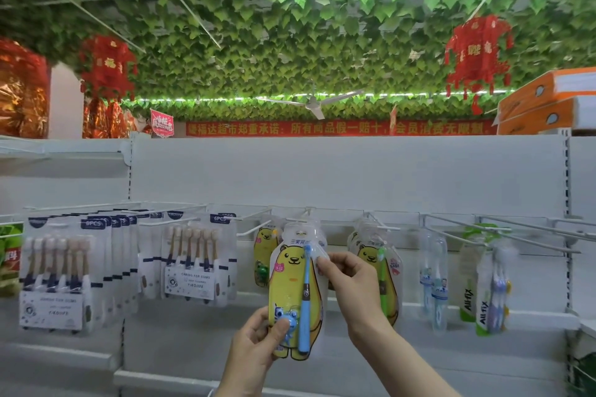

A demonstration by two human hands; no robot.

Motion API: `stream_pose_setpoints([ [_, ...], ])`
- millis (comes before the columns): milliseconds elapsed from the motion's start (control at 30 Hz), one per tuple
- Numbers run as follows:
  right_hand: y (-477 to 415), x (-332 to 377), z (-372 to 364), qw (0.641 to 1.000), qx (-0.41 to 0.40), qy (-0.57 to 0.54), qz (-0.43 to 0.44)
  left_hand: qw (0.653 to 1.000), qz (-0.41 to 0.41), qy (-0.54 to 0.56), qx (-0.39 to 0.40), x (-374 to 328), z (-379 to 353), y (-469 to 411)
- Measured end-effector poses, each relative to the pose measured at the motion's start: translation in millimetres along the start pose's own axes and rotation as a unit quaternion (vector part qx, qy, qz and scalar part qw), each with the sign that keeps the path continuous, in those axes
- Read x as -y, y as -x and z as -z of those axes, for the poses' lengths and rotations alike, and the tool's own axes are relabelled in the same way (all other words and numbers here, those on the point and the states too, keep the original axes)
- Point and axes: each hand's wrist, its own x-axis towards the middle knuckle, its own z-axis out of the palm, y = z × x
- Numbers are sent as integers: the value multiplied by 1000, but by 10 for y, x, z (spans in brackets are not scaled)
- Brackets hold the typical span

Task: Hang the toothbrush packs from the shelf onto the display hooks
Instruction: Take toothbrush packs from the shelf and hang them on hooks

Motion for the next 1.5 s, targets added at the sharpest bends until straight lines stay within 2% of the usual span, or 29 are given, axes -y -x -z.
stream_pose_setpoints([
  [467,-495,-349,-10,999,-4,43,-23,995,26,-96,-24,208,21,-597],
  [867,-913,-676,-58,998,-36,48,-33,991,31,-126,-8,405,-9,-1150],
  [1133,-947,-721,-44,997,-38,66,-13,991,26,-132,3,453,-5,-1190],
  [1333,-894,-679,-85,994,-53,89,-38,985,51,-162,-12,358,5,-1129],
  [1500,-569,-483,-111,985,-43,154,-68,979,60,-191,-40,203,-6,-863],
])
